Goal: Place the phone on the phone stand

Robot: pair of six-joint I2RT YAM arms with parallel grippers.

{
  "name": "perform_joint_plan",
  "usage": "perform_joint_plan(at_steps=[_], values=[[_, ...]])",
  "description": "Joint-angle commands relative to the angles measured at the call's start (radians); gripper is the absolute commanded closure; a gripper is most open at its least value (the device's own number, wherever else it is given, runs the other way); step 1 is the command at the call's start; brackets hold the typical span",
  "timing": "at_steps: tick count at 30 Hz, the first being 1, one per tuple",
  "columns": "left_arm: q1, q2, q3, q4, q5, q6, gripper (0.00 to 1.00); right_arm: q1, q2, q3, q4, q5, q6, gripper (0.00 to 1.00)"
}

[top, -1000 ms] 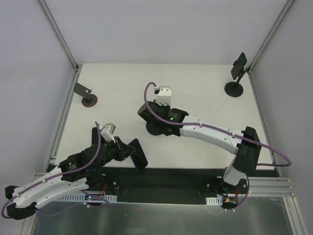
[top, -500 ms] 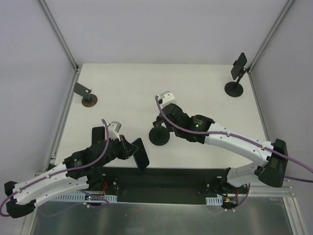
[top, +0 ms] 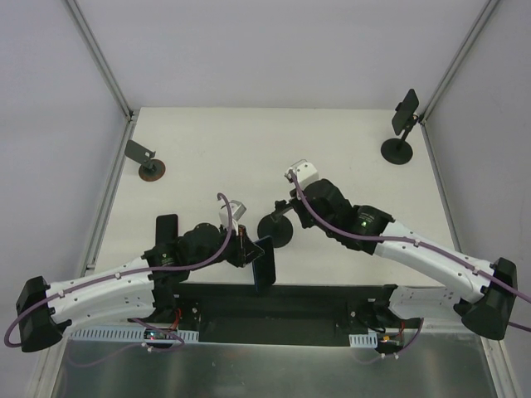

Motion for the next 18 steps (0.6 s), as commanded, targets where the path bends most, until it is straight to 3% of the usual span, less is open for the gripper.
perform_joint_plan(at_steps=[1, 10, 15, 18], values=[[0.023, 0.02, 0.111, 0.22, 0.126, 0.087, 1.0, -0.016, -0.043, -0.028, -0.008, -0.086, -0.026, 0.99], [0.026, -0.062, -0.036, 0.484, 0.294, 0.105, 1.0, -0.051, -0.049, -0.08, 0.029, -0.13, -0.057, 0.99], [0.058, -0.053, 0.028, 0.437, 0.342, 0.209, 1.0, -0.088, -0.074, -0.078, 0.038, -0.206, -0.086, 0.99], [0.103, 0.019, 0.082, 0.478, 0.482, 0.24, 1.0, -0.099, -0.092, -0.121, 0.061, -0.267, -0.118, 0.99]])
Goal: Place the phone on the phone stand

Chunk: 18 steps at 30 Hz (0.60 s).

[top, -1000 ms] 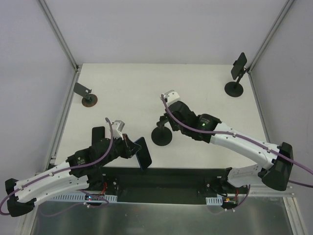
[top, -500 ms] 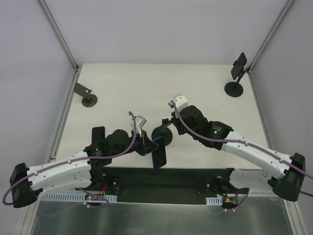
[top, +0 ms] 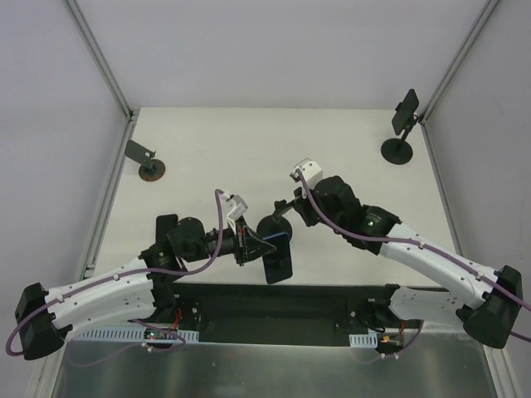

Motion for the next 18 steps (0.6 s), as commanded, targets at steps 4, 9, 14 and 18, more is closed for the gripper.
perform_joint_plan(at_steps=[4, 9, 14, 18], values=[[0.083, 0.172, 0.093, 0.31, 0.318, 0.0, 1.0, -0.032, -0.071, -0.103, -0.007, -0.114, -0.05, 0.99], [0.084, 0.223, 0.072, 0.506, 0.485, 0.023, 1.0, -0.047, -0.105, -0.102, -0.027, -0.18, -0.035, 0.99], [0.083, 0.195, 0.102, 0.596, 0.622, 0.172, 1.0, -0.055, -0.091, -0.091, -0.031, -0.236, -0.031, 0.99], [0.084, 0.198, 0.229, 0.39, 0.68, 0.371, 1.0, -0.064, -0.071, -0.083, -0.037, -0.259, -0.028, 0.99]])
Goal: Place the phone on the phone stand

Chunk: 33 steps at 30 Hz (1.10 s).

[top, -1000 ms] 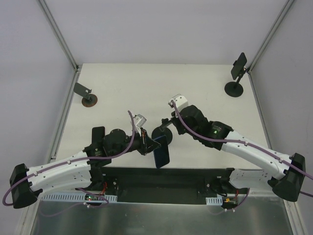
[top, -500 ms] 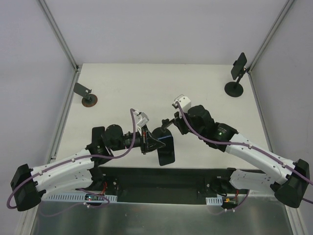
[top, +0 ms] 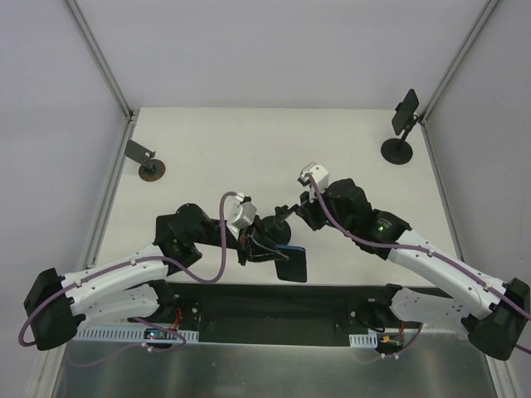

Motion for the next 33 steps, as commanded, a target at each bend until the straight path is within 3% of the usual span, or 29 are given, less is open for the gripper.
perform_joint_plan(at_steps=[1, 6, 15, 33], values=[[0.006, -0.005, 0.163, -0.059, 0.178, 0.266, 1.0, -0.01, 0.024, 0.004, -0.081, -0.091, 0.009, 0.99], [0.037, 0.116, 0.335, -0.282, 0.315, 0.415, 1.0, -0.028, 0.008, -0.011, -0.082, -0.174, 0.003, 0.99], [0.149, 0.303, 0.505, -0.31, 0.531, 0.4, 1.0, -0.051, -0.002, -0.005, -0.099, -0.301, -0.03, 0.99], [0.205, 0.46, 0.541, -0.293, 0.488, 0.384, 1.0, -0.057, 0.008, 0.006, -0.081, -0.323, -0.004, 0.99]])
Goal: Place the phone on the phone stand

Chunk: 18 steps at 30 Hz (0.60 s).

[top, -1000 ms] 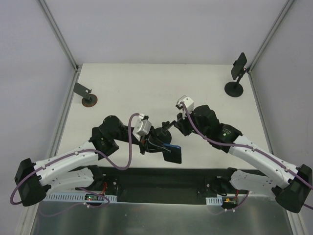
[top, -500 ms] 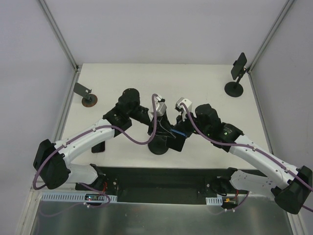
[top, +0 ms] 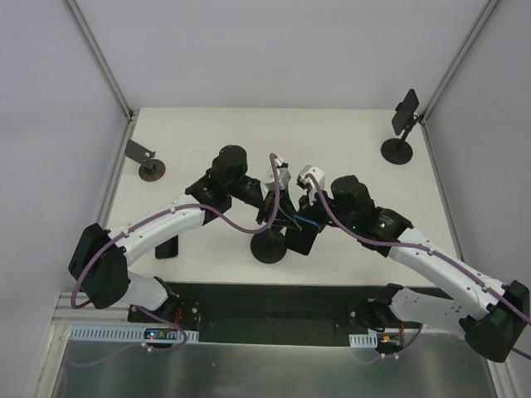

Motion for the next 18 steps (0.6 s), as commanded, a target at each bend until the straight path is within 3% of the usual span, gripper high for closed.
perform_joint_plan(at_steps=[1, 9, 15, 18], values=[[0.026, 0.015, 0.034, 0.074, 0.039, 0.024, 1.0, 0.001, 0.001, 0.0, -0.065, -0.058, 0.028, 0.99], [0.046, -0.04, 0.0, -0.001, -0.048, 0.096, 1.0, 0.003, -0.005, 0.0, -0.06, -0.049, 0.042, 0.99], [0.045, -0.197, -0.136, -0.027, -0.356, 0.121, 1.0, 0.003, 0.006, -0.017, -0.025, -0.018, 0.086, 0.99], [0.043, -0.318, -0.236, -0.014, -0.623, 0.118, 1.0, 0.006, 0.007, -0.025, 0.003, 0.002, 0.118, 0.99]])
